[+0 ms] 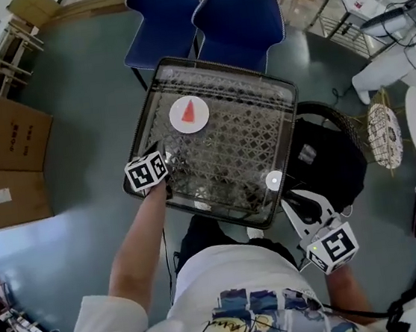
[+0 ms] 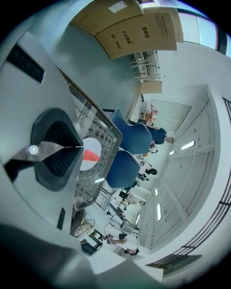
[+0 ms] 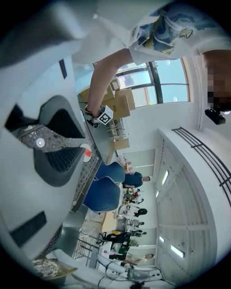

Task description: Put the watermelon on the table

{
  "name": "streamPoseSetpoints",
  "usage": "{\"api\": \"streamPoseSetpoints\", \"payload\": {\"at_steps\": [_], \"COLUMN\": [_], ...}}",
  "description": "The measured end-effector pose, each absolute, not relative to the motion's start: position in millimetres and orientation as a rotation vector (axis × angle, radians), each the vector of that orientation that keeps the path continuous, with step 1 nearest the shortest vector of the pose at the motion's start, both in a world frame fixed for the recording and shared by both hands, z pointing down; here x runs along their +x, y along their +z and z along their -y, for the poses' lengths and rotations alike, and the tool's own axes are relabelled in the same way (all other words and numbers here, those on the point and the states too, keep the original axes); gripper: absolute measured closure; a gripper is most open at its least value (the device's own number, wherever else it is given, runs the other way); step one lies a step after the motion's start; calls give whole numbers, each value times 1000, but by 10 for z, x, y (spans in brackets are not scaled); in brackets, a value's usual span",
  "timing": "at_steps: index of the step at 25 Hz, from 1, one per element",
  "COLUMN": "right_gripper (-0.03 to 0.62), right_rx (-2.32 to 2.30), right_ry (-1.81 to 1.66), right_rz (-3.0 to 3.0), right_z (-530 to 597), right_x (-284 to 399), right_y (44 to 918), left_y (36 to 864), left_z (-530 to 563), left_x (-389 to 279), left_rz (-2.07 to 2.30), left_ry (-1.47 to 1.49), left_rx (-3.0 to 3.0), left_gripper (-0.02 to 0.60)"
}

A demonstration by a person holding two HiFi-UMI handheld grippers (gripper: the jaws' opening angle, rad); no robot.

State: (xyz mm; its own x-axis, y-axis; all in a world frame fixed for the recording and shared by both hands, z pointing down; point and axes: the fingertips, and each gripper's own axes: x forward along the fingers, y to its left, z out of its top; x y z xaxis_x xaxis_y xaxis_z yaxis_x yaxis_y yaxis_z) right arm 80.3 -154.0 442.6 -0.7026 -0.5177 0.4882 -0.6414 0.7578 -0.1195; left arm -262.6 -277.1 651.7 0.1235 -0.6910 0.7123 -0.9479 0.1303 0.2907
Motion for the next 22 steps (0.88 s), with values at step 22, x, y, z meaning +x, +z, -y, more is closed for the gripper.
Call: {"api": "streamPoseSetpoints", "payload": {"at_steps": [22], "right_gripper": [584], "right_rx": [225], "right_ry": [192], "right_rz": [2786], "right_z": [107], "right_x": [1394], "right_y": [4032], "left_y": [3919], "left_z": [-610], "left_x": [370], "left_rz": [1310], "left_ry": [135], "left_rx": [2190], "left_gripper": [574]}}
